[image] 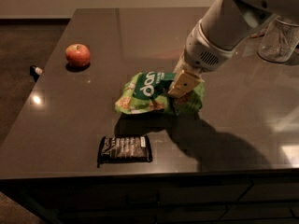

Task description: Move green rice chip bag near rxbar chocolate

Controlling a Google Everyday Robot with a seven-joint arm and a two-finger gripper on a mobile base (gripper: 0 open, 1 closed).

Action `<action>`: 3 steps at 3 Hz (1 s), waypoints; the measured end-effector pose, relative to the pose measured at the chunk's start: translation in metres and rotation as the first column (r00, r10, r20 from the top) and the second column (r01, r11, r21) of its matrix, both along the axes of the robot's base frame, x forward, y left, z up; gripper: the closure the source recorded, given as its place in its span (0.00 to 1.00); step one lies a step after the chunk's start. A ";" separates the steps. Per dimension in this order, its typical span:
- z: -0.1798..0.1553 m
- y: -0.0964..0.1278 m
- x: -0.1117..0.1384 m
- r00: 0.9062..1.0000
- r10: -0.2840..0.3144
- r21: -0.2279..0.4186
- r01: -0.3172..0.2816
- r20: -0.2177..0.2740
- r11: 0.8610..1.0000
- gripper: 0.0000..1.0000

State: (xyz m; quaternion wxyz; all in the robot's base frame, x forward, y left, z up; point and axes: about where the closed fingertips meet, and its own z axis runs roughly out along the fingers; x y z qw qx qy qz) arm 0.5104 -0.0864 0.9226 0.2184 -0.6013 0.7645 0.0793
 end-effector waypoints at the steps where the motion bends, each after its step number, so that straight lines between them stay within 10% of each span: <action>1: -0.003 -0.003 -0.005 1.000 -0.006 -0.009 0.006 -0.017 1.000 0.28; 2: -0.002 0.003 -0.013 0.999 0.003 0.011 -0.003 -0.037 1.000 0.00; 3: -0.002 0.003 -0.013 0.999 0.003 0.010 -0.003 -0.037 1.000 0.00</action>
Offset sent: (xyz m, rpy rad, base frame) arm -0.0222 0.0082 -0.0003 0.0397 0.0654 0.0093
